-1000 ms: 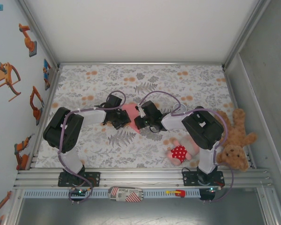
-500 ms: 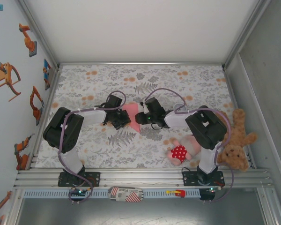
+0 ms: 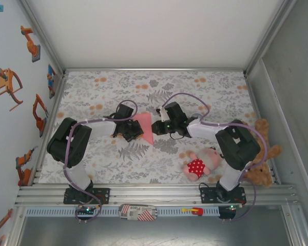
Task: Fold a paper plane with a square sheet of paper (pick it up from the middle)
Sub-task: Third fold the triangle at the center of the table.
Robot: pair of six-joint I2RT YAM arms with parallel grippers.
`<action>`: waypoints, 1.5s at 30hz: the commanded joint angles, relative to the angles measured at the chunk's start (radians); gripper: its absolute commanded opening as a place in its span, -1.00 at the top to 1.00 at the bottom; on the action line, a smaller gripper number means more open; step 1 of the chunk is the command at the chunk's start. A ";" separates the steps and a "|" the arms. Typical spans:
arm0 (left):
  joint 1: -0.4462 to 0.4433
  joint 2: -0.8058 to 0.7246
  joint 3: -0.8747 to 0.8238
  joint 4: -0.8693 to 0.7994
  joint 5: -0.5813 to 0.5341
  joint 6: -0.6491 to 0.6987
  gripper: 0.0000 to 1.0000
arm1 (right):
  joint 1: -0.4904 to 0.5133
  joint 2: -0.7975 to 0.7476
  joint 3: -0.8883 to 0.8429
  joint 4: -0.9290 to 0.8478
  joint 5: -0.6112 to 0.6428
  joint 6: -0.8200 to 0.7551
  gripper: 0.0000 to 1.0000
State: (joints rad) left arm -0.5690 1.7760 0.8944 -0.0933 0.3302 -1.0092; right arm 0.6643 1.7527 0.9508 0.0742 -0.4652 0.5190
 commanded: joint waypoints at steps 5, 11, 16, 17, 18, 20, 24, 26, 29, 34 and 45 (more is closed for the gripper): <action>0.000 0.028 -0.035 -0.061 -0.062 -0.011 0.84 | 0.053 0.062 0.056 -0.062 -0.103 -0.007 0.99; -0.001 0.033 -0.034 -0.062 -0.054 -0.011 0.84 | 0.077 0.127 0.114 -0.093 -0.083 0.004 1.00; -0.001 0.033 -0.031 -0.065 -0.050 -0.011 0.84 | 0.078 0.154 0.144 -0.131 -0.056 -0.003 1.00; -0.002 0.033 -0.030 -0.065 -0.049 -0.009 0.83 | 0.078 0.160 0.151 -0.142 -0.055 -0.008 1.00; -0.002 0.034 -0.029 -0.065 -0.048 -0.009 0.84 | 0.078 0.166 0.156 -0.149 -0.058 -0.010 1.00; -0.001 0.036 -0.028 -0.065 -0.048 -0.010 0.83 | 0.080 0.175 0.164 -0.162 -0.061 -0.016 1.00; -0.001 0.038 -0.032 -0.050 -0.040 -0.009 0.84 | 0.080 0.189 0.174 -0.184 -0.066 -0.029 1.00; -0.002 0.039 -0.032 -0.047 -0.037 -0.009 0.84 | 0.081 0.193 0.176 -0.194 -0.066 -0.036 1.00; -0.001 0.041 -0.032 -0.050 -0.040 -0.010 0.84 | 0.081 0.203 0.179 -0.211 -0.062 -0.049 1.00; 0.000 0.045 -0.036 -0.052 -0.043 -0.011 0.83 | 0.081 0.207 0.179 -0.226 -0.050 -0.062 1.00; 0.001 0.056 -0.033 -0.069 -0.054 -0.006 0.84 | 0.081 0.207 0.171 -0.268 -0.015 -0.097 1.00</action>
State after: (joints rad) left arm -0.5690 1.7767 0.8944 -0.0929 0.3332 -1.0096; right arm 0.7380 1.9476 1.1049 -0.1352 -0.5083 0.4522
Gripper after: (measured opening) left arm 0.084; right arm 0.049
